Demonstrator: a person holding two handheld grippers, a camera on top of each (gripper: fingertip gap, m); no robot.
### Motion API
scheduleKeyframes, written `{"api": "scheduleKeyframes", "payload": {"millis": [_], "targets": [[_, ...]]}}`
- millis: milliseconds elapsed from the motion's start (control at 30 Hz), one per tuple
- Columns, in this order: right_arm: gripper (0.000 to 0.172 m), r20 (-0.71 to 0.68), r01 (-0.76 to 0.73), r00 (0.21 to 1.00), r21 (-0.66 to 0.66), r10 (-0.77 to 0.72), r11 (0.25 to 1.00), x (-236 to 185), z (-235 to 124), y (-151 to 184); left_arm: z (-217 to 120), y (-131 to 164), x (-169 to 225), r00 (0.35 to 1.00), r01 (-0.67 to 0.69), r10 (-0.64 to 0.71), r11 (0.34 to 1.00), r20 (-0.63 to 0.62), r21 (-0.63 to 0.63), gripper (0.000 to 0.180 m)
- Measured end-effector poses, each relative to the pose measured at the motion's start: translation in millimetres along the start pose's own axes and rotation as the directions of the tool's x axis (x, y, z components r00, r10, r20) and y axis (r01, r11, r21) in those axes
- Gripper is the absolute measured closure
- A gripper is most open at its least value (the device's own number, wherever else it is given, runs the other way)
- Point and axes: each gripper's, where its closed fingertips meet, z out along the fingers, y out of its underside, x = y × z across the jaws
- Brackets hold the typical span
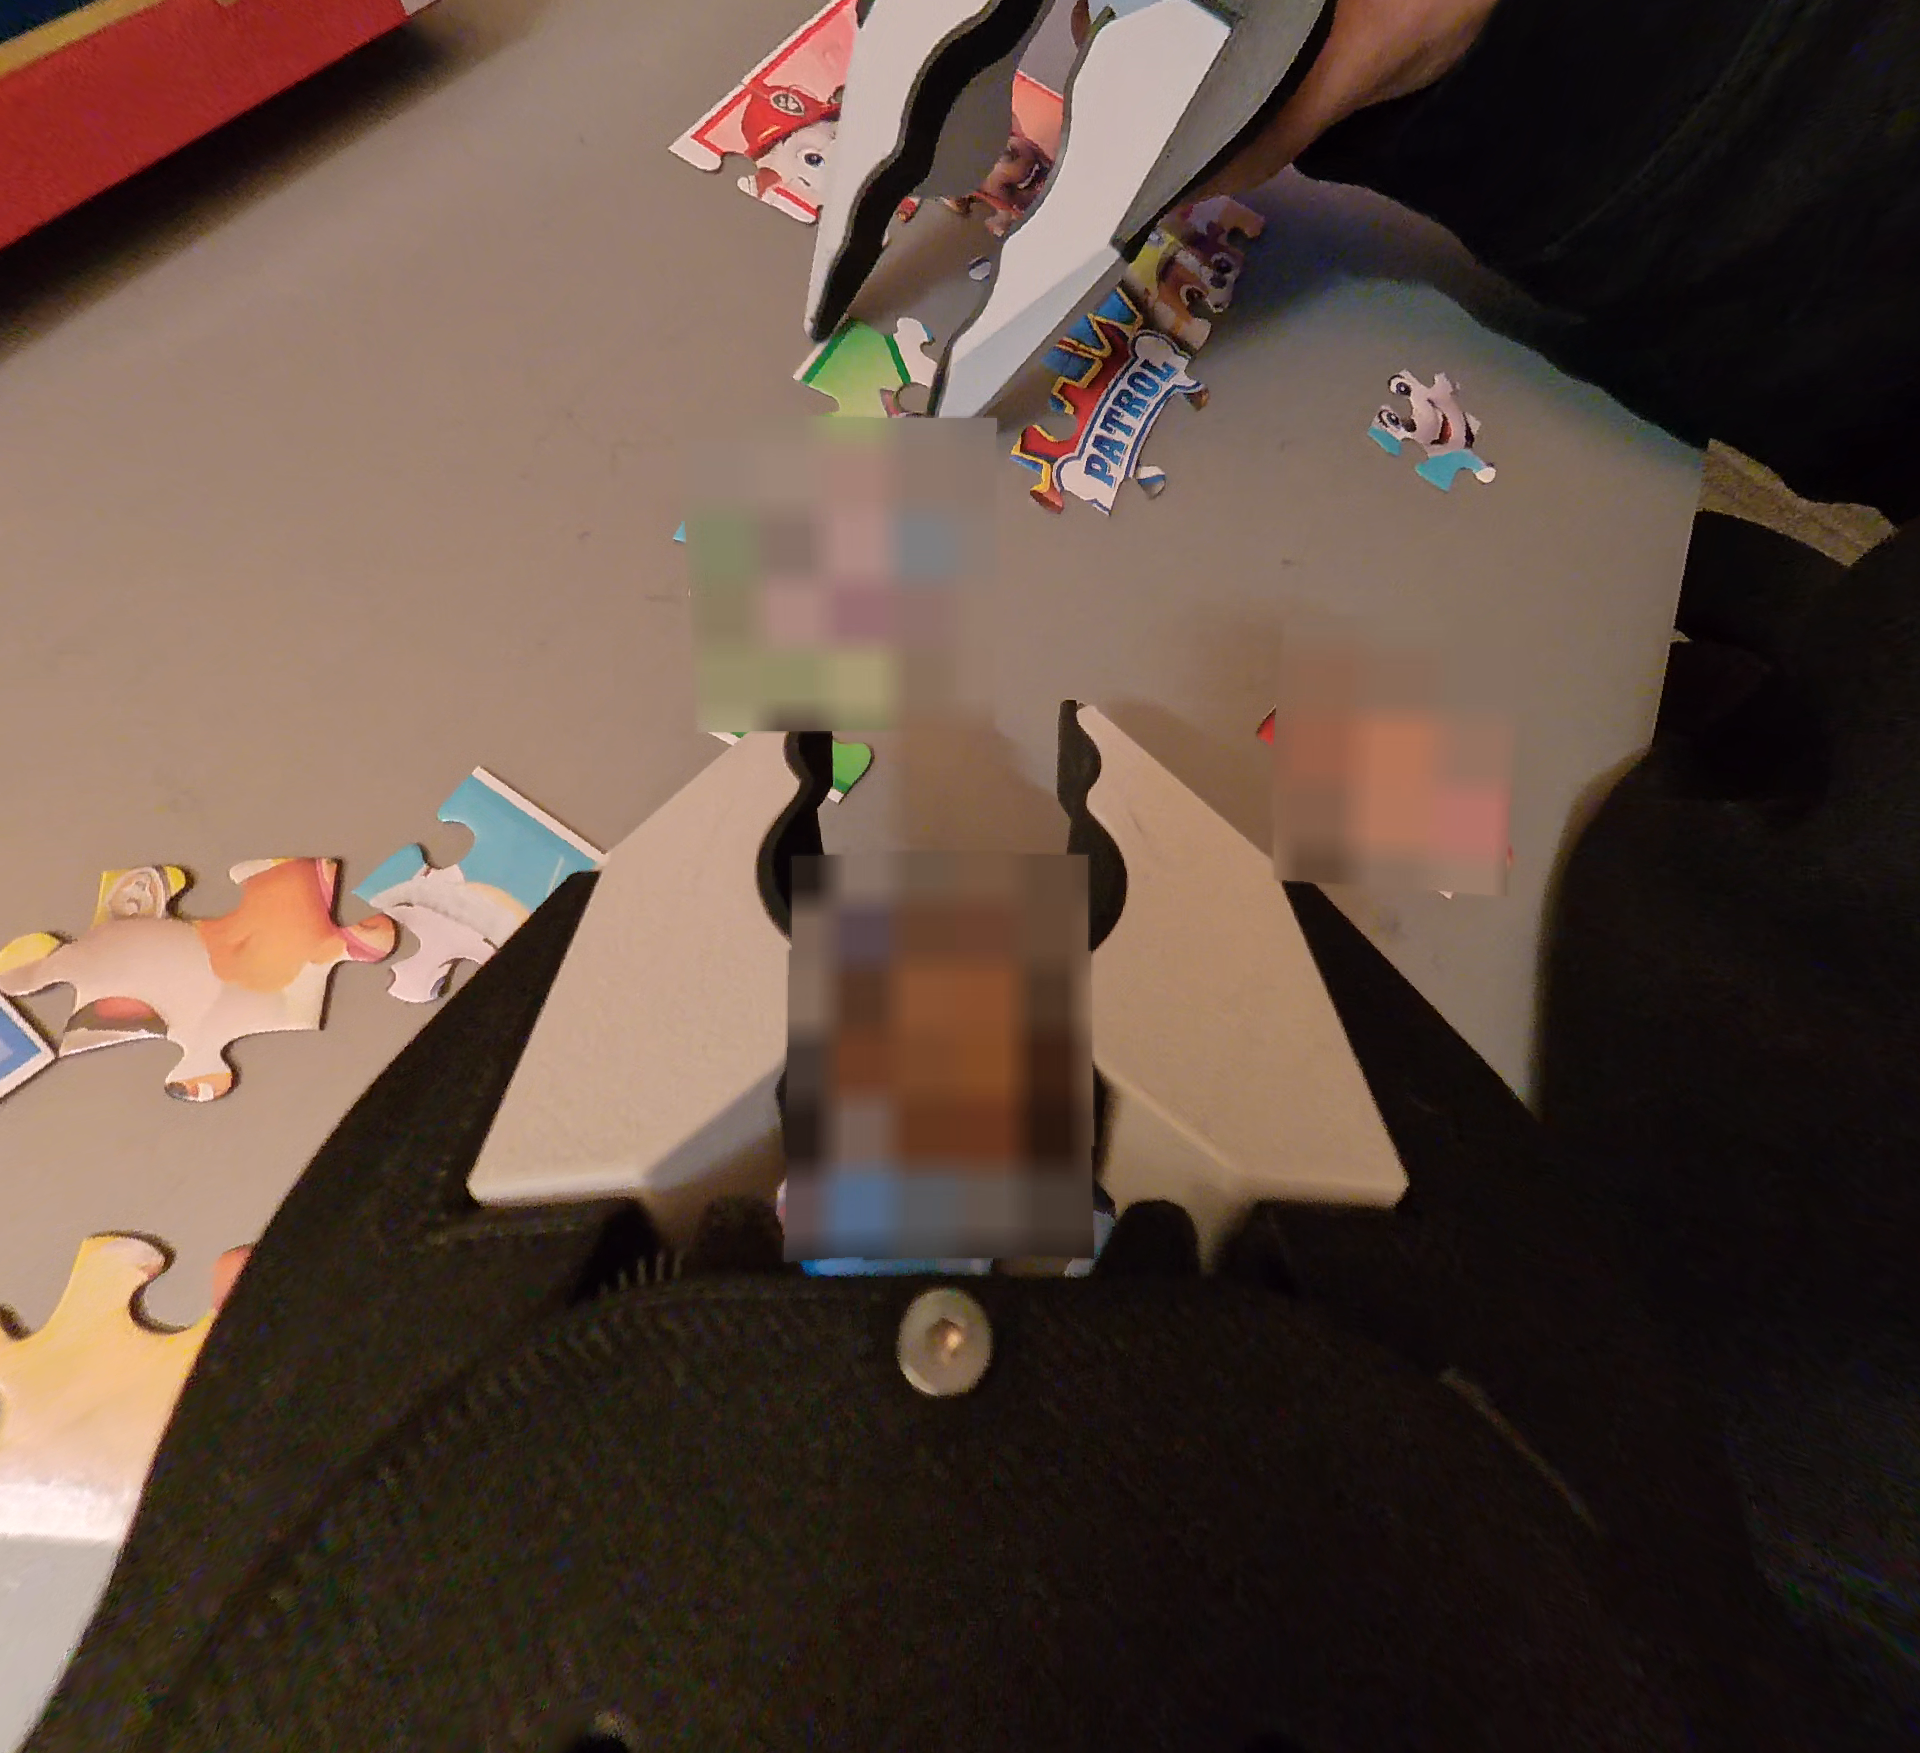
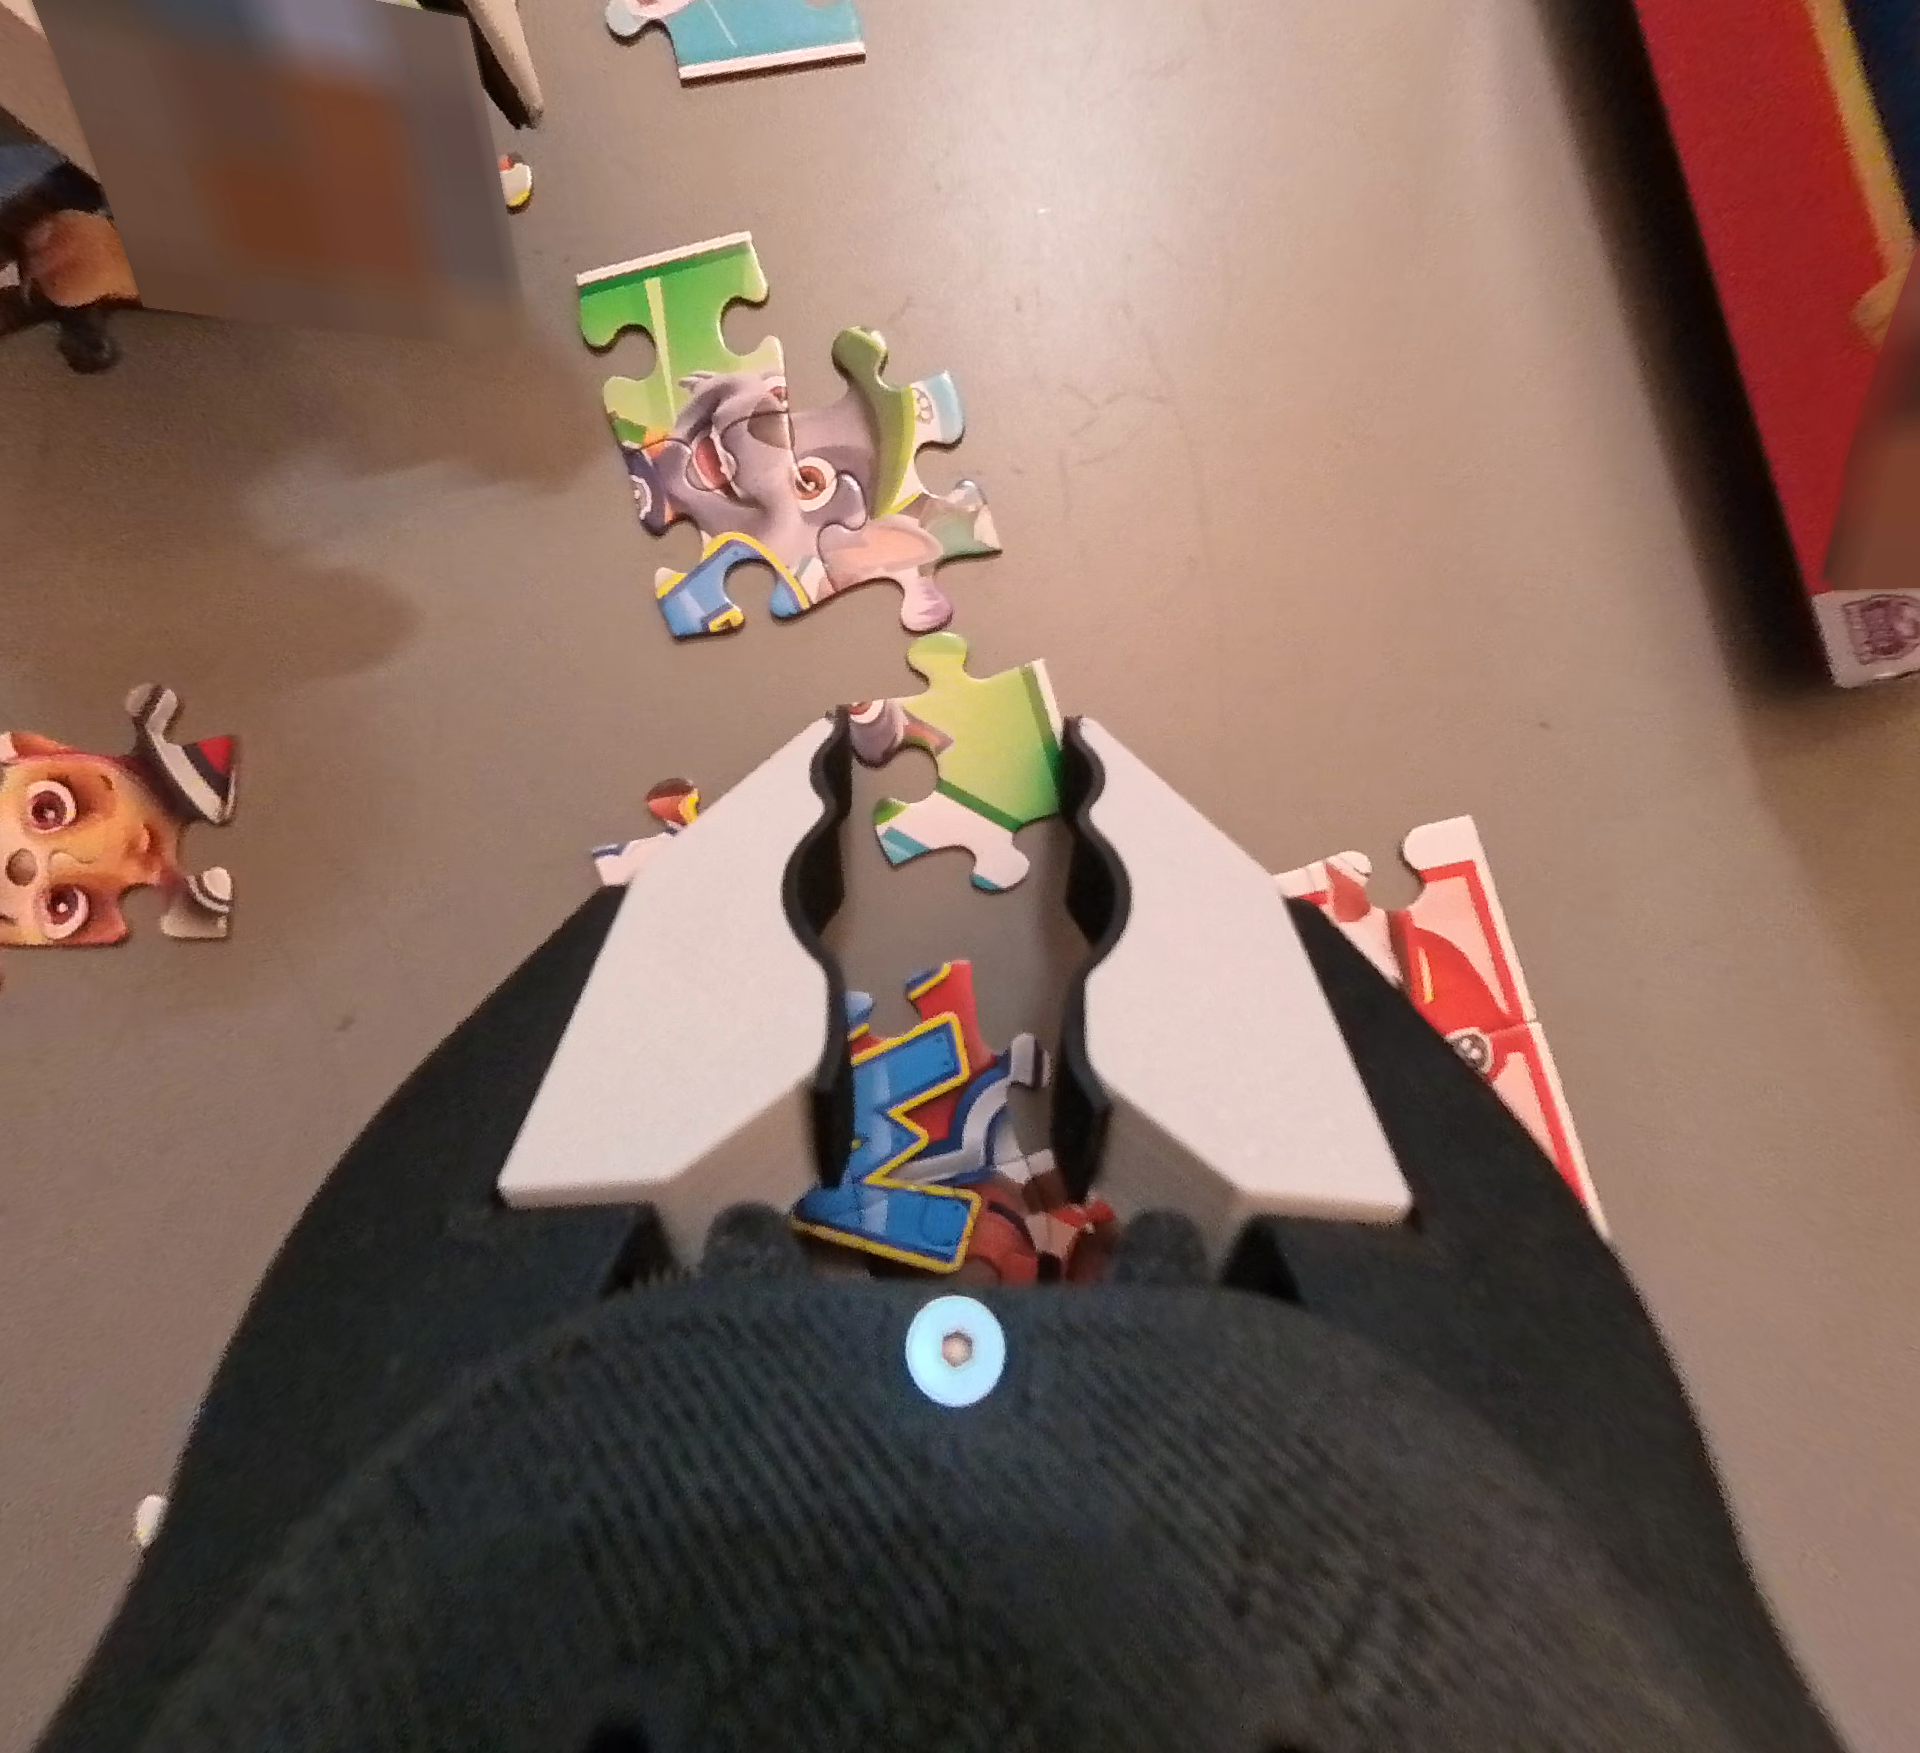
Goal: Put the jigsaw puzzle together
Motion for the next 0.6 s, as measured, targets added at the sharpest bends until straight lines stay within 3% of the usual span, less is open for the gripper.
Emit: {"api": "scheduleKeyframes", "payload": {"millis": [433, 600], "targets": [[0.133, 0.007, -0.012, 1.000, 0.008, 0.012, 1.000, -1, -2, 2, 1, 0, -1, 1.000, 0.006, -0.006, 1.000, -0.007, -0.001, 0.139], [0.137, 0.007, -0.016, 1.000, 0.027, 0.016, 1.000, -1, -5, 2, 4, -10, 1, 0.993, 0.112, -0.109, 0.992, -0.051, 0.060, 0.139]]}}
